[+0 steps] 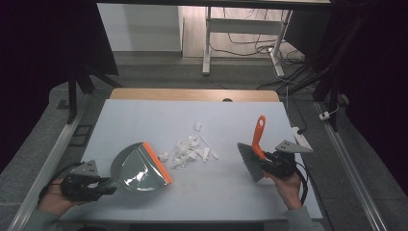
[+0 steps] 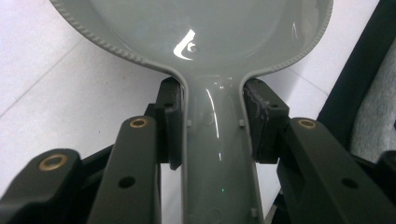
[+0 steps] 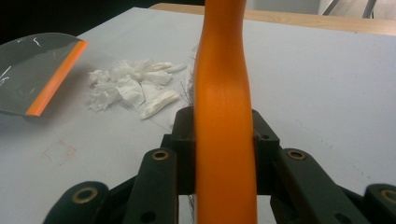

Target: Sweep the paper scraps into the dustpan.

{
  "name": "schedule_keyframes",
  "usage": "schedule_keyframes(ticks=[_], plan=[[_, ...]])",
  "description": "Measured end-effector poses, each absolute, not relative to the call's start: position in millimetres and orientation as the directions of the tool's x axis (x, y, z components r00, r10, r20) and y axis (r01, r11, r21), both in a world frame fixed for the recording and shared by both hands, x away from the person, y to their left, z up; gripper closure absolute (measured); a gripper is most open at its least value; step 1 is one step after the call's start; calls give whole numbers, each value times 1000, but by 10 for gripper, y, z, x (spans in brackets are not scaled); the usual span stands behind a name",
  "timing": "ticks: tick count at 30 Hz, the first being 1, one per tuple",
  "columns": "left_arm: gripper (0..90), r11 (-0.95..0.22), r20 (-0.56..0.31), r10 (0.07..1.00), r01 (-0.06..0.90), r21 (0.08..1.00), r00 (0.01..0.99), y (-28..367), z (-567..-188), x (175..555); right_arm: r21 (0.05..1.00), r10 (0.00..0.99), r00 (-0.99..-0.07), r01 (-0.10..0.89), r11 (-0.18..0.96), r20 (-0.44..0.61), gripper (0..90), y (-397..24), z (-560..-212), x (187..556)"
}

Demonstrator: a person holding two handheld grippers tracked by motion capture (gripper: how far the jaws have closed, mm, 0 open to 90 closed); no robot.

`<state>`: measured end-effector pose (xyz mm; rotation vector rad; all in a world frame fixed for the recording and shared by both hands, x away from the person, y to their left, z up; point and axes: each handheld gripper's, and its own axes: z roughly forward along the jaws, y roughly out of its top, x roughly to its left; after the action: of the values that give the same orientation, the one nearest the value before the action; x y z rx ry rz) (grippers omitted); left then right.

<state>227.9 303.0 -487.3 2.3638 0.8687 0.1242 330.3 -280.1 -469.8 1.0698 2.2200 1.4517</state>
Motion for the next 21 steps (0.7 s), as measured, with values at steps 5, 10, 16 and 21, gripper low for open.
schedule_keyframes(ticks=[5, 10, 16, 21], plan=[[616, -615, -101, 622, 564, 551, 777, 3031, -4893, 2268, 878, 703, -693, 425, 220, 159, 696, -2773, -4692, 3310], [615, -627, -97, 622, 569, 533, 777, 3000, -4920, 2292, 875, 704, -690, 432, 216, 167, 695, -2755, -4687, 3322], [615, -636, -102, 617, 570, 521, 780, 2967, -4955, 2312, 877, 717, -679, 429, 215, 156, 696, -2619, -4606, 3396], [615, -628, -109, 621, 576, 522, 776, 2977, -4976, 2335, 868, 729, -669, 440, 231, 145, 696, -2434, -4585, 3542]])
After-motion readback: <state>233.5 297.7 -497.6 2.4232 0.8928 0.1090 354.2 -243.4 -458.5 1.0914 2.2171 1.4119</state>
